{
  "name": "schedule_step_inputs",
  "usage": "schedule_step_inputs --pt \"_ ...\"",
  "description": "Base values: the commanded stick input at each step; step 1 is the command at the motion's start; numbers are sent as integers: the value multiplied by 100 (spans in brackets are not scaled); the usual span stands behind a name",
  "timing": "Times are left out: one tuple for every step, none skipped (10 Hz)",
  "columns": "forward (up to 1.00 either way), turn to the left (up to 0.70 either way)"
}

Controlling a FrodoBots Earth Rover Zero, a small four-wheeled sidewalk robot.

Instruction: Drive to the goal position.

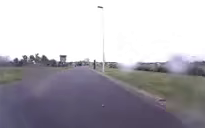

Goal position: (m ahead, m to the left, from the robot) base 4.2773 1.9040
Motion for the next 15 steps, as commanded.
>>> schedule_step_inputs --pt "100 0" --pt "100 0" --pt "100 0" --pt "100 0" --pt "100 0" --pt "100 0" --pt "100 0" --pt "100 0" --pt "100 0" --pt "100 8" --pt "100 25" --pt "100 39" --pt "100 19" --pt "100 0" --pt "100 0"
